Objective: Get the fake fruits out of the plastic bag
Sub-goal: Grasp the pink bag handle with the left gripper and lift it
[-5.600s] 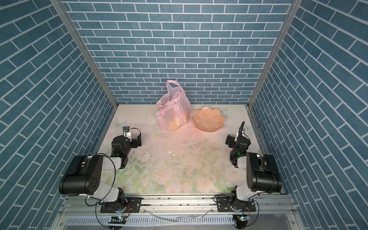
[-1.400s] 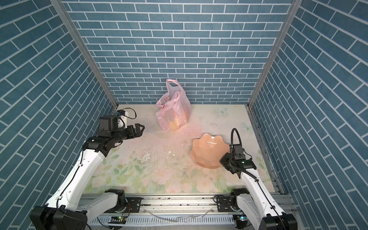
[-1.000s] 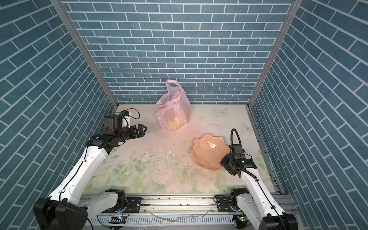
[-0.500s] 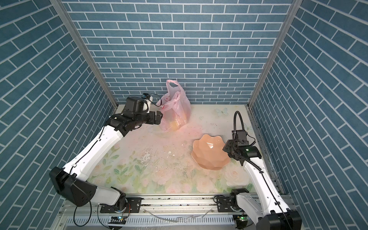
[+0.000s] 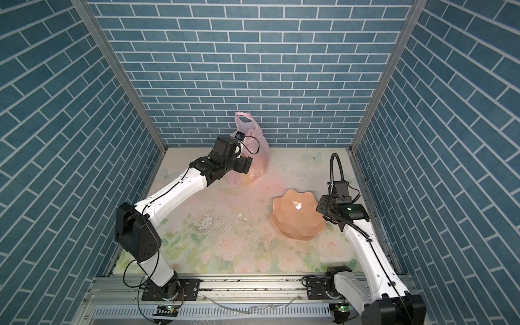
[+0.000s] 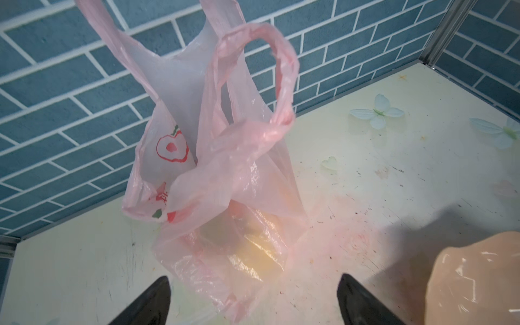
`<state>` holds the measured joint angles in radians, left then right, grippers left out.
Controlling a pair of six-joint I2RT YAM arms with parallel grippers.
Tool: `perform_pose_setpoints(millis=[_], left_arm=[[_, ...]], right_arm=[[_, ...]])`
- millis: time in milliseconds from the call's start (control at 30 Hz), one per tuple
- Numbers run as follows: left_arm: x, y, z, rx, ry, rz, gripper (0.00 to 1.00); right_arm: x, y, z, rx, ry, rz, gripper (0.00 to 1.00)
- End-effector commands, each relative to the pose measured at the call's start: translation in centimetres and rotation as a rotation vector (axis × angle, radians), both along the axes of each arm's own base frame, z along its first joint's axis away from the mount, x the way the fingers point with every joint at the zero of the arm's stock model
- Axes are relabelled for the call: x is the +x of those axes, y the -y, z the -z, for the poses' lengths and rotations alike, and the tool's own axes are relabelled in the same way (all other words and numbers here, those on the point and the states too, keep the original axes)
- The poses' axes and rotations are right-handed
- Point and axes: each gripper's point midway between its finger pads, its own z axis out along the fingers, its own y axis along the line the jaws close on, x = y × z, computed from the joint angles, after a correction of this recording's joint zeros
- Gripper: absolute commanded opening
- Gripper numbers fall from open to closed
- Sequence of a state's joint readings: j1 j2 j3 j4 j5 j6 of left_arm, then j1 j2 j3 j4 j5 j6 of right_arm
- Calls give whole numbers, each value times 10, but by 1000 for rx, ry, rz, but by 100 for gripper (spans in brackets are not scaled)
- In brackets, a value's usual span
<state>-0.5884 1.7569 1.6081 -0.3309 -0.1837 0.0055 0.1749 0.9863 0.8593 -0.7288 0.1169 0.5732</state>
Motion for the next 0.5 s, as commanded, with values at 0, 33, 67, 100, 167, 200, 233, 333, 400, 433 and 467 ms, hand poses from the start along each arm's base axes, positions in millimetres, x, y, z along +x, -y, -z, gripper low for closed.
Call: perform_pose_setpoints(millis=[0,33,67,100,167,200,233,333,400,433,467], left_arm=[[30,7,-32,1,178,-31,90],[36,9,-33,2,204,-39,90],[43,9,-35,-2,231,-52,90],[48,11,-36,-3,245,-54,88],[59,12,-37,-2,262,-74,80],[63,12,-35,-1,262,-78,72],[67,11,-37,-5,269,-87,63],[71,7,-41,-11,284,-100,50],[69,1,-47,-15,291,-108,45],[66,-4,-51,-16,294,-111,41],[61,-8,-54,-18,296,-113,38]], right_arm=[[7,0,-24,-9,76,-15,63],[7,0,-24,-9,79,-15,63],[7,0,-24,-10,79,-14,63],[8,1,-22,-10,76,-12,63],[9,-1,-20,-3,68,-14,63],[10,-2,-20,0,66,-16,63],[11,-3,-19,4,64,-19,63],[13,-6,-18,17,62,-26,63],[15,-10,-17,35,67,-40,63],[16,-12,-18,47,73,-47,63],[18,-15,-17,58,77,-56,63]])
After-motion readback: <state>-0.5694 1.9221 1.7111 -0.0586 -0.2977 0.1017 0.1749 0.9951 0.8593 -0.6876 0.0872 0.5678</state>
